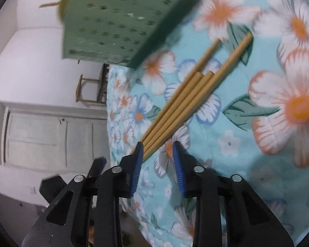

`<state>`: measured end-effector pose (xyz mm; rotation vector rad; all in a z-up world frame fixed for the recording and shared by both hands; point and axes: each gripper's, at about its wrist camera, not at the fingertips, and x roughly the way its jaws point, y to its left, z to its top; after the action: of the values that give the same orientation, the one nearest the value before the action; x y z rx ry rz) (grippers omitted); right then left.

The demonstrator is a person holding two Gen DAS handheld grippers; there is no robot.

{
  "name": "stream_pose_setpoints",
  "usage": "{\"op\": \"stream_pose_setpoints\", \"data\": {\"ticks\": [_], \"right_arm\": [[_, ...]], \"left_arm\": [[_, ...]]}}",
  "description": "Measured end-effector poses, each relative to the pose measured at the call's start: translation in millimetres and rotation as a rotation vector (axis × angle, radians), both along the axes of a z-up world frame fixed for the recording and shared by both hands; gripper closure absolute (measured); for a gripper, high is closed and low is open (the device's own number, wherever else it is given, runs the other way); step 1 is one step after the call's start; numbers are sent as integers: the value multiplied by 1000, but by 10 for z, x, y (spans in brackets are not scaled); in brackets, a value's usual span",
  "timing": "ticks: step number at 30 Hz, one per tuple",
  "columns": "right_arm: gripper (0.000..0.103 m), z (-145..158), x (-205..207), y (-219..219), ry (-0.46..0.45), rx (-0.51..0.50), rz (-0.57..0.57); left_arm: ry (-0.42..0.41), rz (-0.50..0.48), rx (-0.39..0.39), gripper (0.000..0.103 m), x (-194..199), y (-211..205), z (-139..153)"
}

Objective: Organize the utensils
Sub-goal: 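Move both grippers back down to the remaining chopsticks on the bed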

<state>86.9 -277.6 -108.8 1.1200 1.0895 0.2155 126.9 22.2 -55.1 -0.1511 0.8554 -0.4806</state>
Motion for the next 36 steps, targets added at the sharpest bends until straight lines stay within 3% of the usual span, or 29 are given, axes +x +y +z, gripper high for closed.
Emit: {"op": "stream_pose_setpoints", "data": {"ticks": [5,16,30,36], "right_arm": [[94,-210,30,-46,36,80,-65],[96,-254,-116,-162,52,121,-117],[95,-129,-255,-336,90,110,-75],[80,-125,-239,-405,106,136,-103]], "left_arm": [[18,5,-15,79,-26,54,-26],[17,-11,-19,80,-53,10,-17],[20,-7,-20,80,-56,26,-37],[25,-8,-22,80,-44,27,-51]]}}
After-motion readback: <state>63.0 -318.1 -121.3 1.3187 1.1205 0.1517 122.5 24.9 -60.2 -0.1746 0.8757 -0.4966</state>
